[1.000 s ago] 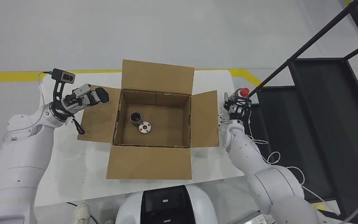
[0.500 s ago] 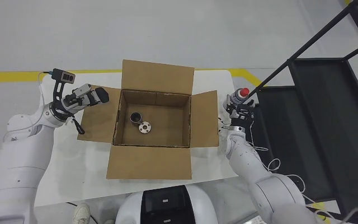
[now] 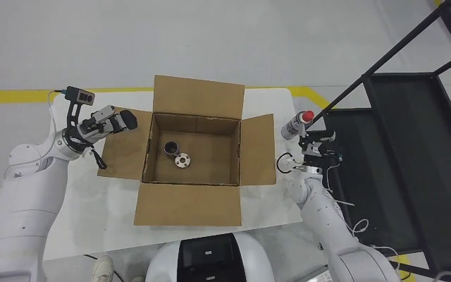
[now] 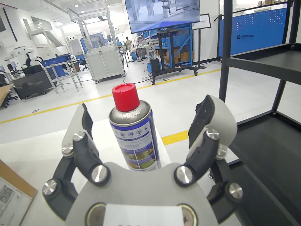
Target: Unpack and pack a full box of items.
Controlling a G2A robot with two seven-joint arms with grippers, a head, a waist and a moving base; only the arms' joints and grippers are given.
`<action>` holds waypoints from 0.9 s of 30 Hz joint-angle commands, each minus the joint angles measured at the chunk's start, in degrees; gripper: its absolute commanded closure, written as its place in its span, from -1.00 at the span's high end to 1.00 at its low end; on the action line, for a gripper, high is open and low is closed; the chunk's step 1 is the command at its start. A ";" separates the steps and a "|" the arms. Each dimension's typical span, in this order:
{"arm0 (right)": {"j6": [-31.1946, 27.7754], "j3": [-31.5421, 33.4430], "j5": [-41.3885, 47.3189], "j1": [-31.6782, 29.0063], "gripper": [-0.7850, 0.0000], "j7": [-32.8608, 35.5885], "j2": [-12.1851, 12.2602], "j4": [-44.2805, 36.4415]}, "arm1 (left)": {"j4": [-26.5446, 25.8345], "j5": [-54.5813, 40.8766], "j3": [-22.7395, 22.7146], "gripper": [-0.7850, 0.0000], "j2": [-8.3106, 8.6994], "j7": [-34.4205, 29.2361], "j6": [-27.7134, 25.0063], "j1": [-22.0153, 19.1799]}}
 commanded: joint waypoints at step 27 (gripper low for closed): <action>-20.86 18.68 18.24 -27.59 1.00 47.33 5.17 -53.19 | 0.00 0.00 0.00 1.00 0.00 0.00 0.00 0.00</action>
